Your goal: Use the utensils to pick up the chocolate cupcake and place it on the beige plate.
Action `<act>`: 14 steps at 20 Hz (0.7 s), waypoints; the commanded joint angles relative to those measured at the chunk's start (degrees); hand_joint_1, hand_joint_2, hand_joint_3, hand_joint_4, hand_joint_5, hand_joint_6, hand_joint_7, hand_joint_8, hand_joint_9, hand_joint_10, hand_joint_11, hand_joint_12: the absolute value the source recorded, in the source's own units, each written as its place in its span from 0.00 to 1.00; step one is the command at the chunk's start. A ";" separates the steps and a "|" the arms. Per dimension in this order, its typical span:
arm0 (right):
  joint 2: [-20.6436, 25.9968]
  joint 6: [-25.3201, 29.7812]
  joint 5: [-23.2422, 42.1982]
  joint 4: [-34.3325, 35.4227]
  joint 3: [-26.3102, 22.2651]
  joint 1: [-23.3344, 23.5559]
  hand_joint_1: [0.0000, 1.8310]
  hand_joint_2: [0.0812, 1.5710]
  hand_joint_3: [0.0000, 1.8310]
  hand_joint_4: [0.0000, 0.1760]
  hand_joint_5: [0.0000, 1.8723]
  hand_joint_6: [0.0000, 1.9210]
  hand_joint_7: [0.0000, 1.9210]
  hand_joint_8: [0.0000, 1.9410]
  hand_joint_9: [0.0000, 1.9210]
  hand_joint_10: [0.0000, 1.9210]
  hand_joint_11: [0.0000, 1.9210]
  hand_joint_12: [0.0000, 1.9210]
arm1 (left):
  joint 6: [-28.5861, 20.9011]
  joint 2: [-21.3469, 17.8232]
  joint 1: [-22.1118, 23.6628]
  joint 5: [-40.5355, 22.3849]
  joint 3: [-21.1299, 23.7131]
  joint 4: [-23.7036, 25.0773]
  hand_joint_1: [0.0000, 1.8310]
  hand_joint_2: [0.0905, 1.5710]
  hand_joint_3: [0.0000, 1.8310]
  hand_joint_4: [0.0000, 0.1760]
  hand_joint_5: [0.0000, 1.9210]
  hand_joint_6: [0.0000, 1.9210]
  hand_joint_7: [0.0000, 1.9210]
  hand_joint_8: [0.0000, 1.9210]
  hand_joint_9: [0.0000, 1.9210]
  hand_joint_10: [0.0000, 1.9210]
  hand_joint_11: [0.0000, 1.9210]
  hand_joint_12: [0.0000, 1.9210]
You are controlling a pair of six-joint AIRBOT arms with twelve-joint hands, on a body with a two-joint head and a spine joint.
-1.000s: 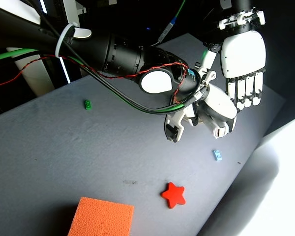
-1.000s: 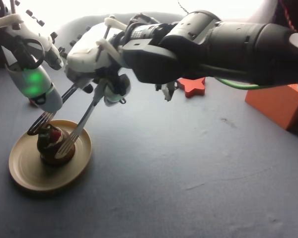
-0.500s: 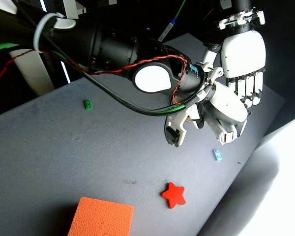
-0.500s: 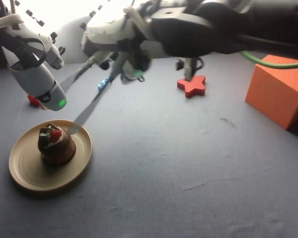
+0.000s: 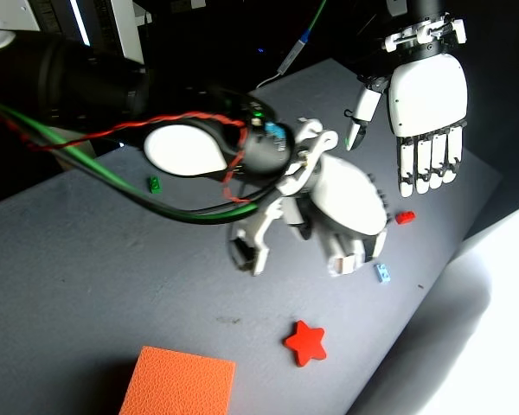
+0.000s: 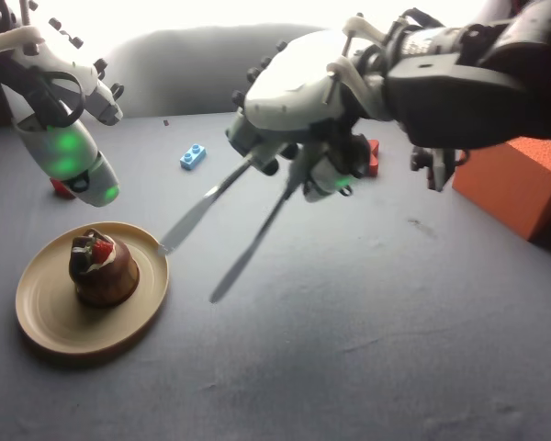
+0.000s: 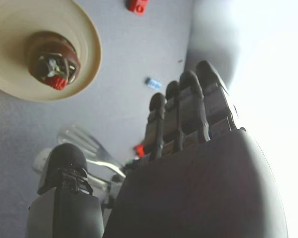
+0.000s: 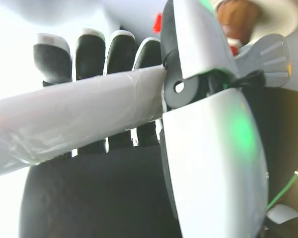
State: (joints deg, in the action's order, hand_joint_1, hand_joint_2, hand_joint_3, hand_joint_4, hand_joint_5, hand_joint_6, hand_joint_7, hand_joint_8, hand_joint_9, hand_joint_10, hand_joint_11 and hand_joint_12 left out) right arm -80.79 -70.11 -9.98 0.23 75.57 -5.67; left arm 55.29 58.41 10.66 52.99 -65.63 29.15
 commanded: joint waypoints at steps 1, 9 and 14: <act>0.81 0.06 6.88 -0.09 -0.91 0.04 0.71 0.80 0.00 0.00 0.29 0.82 0.36 0.75 0.36 0.83 0.41 0.92 | 0.21 -0.42 0.56 -2.68 0.00 2.82 0.09 0.70 0.00 0.00 0.06 0.00 0.07 0.00 0.07 0.00 0.00 0.14; 6.80 3.00 15.55 -0.12 -7.42 -8.56 0.72 0.81 0.00 0.00 0.28 0.80 0.36 0.76 0.37 0.85 0.39 0.91 | 0.21 -0.43 0.52 -2.68 0.03 2.81 0.08 0.70 0.00 0.00 0.07 0.00 0.07 0.00 0.07 0.00 0.00 0.18; 6.81 3.06 16.55 -0.13 -7.41 -10.89 0.72 0.79 0.00 0.00 0.33 0.77 0.37 0.72 0.39 0.80 0.44 0.87 | 0.21 -0.44 0.50 -2.69 0.03 2.81 0.11 0.69 0.00 0.00 0.09 0.00 0.08 0.00 0.07 0.00 0.00 0.23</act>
State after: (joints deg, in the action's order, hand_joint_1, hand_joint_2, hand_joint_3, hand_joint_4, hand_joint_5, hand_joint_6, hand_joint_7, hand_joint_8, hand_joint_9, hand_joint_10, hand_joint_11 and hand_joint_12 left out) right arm -74.35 -67.24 0.14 0.23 68.23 -17.08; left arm 55.29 58.41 10.66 53.08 -65.63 29.19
